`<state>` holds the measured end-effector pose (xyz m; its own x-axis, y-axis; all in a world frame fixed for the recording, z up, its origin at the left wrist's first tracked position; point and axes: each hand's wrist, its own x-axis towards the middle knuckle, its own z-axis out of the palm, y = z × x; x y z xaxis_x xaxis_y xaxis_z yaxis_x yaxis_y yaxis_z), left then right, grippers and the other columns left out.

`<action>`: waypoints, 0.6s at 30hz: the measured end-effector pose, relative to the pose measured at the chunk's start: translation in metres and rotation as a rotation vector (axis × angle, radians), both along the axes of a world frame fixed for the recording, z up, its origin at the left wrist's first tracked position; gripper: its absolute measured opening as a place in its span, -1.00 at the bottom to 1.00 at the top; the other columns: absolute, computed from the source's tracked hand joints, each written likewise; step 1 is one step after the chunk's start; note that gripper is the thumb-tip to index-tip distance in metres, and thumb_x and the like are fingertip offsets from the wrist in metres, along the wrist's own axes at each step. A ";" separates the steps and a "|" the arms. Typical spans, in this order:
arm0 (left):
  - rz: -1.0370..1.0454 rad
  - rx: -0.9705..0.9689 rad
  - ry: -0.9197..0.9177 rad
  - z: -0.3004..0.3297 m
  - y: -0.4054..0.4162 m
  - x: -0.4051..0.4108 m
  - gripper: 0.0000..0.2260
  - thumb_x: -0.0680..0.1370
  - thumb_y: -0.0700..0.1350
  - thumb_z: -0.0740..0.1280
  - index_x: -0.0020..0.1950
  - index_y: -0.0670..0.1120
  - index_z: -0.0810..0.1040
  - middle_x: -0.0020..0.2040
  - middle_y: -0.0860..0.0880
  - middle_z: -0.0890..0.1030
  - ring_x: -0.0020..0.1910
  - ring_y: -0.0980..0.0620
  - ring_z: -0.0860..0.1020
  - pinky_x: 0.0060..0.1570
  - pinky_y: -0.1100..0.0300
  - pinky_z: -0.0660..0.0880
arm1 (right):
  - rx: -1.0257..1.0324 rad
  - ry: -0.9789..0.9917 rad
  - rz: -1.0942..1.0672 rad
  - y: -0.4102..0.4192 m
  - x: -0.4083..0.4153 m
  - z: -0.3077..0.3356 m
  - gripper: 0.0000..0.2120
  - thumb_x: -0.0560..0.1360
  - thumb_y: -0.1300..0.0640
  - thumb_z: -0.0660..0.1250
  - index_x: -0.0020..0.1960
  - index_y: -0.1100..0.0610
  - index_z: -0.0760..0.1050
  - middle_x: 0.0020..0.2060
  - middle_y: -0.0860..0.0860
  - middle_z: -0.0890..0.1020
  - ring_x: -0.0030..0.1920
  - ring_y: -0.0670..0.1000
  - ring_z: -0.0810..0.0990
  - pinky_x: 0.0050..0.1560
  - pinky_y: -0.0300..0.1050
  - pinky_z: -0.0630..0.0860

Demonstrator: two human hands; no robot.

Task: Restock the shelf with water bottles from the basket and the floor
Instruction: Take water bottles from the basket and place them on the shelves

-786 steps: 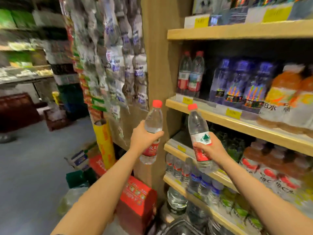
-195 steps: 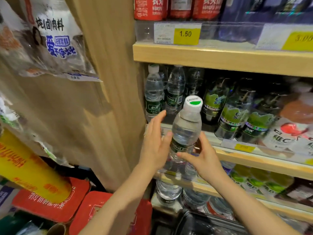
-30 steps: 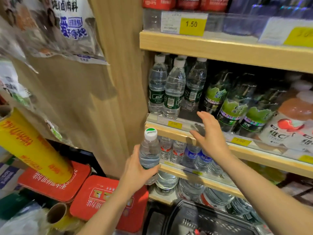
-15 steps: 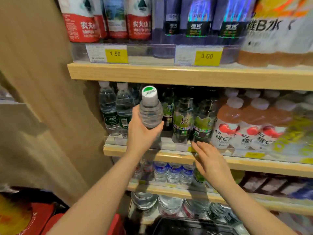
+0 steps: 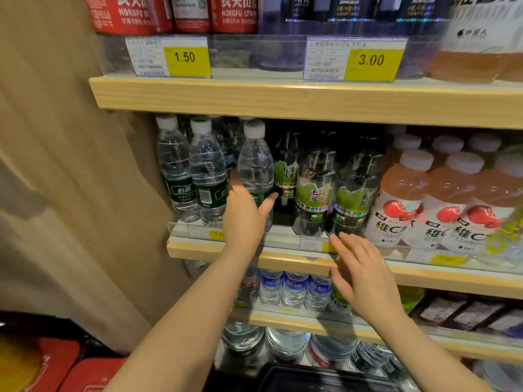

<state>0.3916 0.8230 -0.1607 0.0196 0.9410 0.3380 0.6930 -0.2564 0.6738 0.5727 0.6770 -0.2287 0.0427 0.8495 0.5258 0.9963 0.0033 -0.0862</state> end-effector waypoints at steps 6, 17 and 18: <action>0.031 0.361 0.378 -0.024 -0.024 -0.007 -0.17 0.39 0.03 0.47 0.49 0.04 0.01 0.46 -0.23 0.11 0.34 -0.31 0.28 0.07 -0.16 0.47 | -0.008 0.017 0.000 -0.001 0.000 0.001 -0.49 0.46 -0.03 0.13 0.37 0.11 0.37 0.22 0.06 0.53 0.25 0.04 0.37 0.31 0.02 0.36; -0.073 0.239 0.346 -0.010 -0.018 -0.003 -0.19 0.52 -0.10 0.35 0.48 0.26 -0.19 0.53 -0.20 -0.21 0.26 -0.19 0.30 -0.23 0.10 0.53 | -0.003 0.053 0.009 0.000 -0.001 -0.001 -0.48 0.45 0.01 0.18 0.37 0.14 0.37 0.22 0.09 0.51 0.26 0.07 0.34 0.34 -0.08 0.19; -0.073 0.239 0.337 -0.009 -0.018 -0.003 -0.18 0.52 -0.11 0.35 0.48 0.26 -0.20 0.53 -0.19 -0.20 0.27 -0.19 0.29 -0.23 0.10 0.53 | -0.002 0.052 0.010 0.000 -0.001 -0.001 -0.48 0.45 0.00 0.16 0.37 0.14 0.37 0.22 0.09 0.51 0.26 0.07 0.34 0.34 -0.08 0.21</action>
<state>0.3882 0.8050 -0.1700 0.2302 0.8288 0.5100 0.8389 -0.4346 0.3276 0.5719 0.6772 -0.2299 0.0608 0.8510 0.5216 0.9904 0.0134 -0.1375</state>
